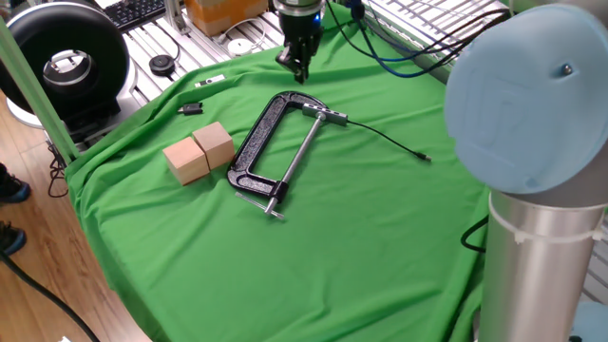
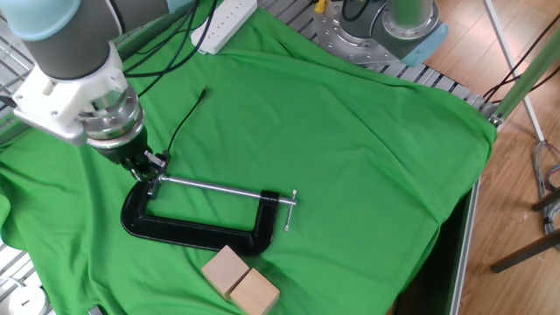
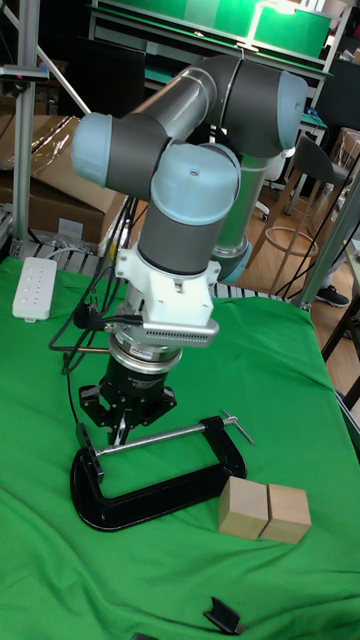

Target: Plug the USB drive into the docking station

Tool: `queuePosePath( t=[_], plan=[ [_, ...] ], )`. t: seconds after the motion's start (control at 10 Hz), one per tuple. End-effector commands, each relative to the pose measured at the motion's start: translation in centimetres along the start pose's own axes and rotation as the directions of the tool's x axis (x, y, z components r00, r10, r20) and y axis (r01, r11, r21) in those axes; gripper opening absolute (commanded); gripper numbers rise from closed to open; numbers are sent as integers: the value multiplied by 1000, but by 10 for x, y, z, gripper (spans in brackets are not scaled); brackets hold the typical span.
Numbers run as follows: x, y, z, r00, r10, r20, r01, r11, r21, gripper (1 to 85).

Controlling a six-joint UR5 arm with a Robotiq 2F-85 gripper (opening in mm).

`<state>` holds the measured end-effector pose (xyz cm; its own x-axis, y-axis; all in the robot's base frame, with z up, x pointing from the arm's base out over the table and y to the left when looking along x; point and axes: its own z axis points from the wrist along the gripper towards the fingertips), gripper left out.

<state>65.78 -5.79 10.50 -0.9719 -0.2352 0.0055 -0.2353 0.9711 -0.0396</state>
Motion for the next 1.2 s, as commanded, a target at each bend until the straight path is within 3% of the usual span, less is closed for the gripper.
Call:
queuePosePath(
  t=[0.0, 0.2, 0.4, 0.5, 0.7, 1.0, 1.1],
  plan=[
    [8, -18, 12, 1000, -10, 25, 10, 1000, -12, 17],
    [17, -29, 17, 998, -58, 0, 58, 998, 14, 17],
    [14, -24, 23, 996, -84, -2, 84, 996, -7, 17],
    [16, -29, 23, 994, -105, -9, 105, 994, 9, 17],
    [13, -12, 28, 989, -151, 6, 151, 988, -44, 17],
    [8, -4, 43, 972, -230, 37, 232, 971, -64, 17],
    [6, -5, 52, 970, -239, 47, 241, 970, -42, 17]
  ],
)
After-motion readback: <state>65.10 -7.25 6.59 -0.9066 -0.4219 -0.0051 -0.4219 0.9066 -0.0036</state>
